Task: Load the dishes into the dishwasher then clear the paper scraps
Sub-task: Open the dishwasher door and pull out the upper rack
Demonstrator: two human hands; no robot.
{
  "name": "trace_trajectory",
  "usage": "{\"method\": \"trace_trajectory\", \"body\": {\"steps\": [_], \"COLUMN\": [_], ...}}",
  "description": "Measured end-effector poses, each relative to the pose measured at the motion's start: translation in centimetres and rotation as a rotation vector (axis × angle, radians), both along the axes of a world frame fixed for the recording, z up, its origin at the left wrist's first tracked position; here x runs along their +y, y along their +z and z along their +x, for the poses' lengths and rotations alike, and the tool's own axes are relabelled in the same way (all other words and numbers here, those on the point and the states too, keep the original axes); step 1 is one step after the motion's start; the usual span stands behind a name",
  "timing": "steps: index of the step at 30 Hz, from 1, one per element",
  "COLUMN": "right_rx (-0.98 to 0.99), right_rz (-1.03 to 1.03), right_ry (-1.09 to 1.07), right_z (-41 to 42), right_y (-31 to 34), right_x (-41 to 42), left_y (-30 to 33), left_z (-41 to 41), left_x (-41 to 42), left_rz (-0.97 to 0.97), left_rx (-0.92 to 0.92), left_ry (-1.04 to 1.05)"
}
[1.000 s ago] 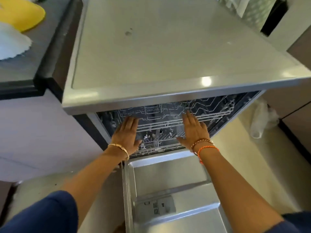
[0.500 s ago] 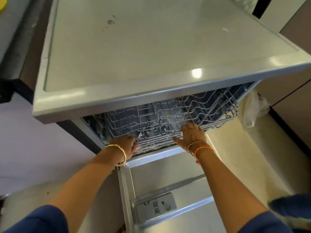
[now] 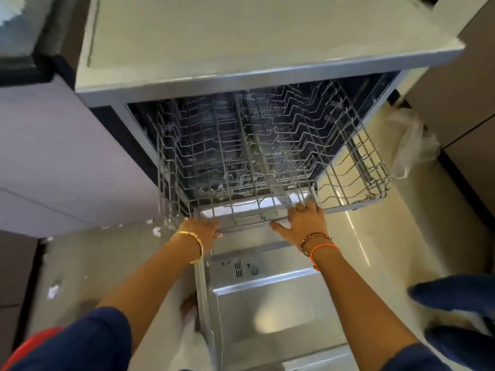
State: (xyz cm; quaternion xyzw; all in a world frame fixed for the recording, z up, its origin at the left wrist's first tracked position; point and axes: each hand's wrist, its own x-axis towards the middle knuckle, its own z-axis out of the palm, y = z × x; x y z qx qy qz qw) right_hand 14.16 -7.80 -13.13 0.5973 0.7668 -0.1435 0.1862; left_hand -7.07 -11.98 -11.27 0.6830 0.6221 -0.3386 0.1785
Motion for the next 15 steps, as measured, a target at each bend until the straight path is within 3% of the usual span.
{"method": "trace_trajectory", "body": {"steps": [15], "right_rx": [-0.015], "right_rz": [-0.025], "right_ry": [0.039], "right_z": [2.5], "right_y": [0.0], "right_x": [-5.5], "left_y": [-1.1], "left_z": [2.1], "left_x": [-6.0], "left_rz": [0.030], "left_rx": [-0.003], "left_ry": [0.104]}}
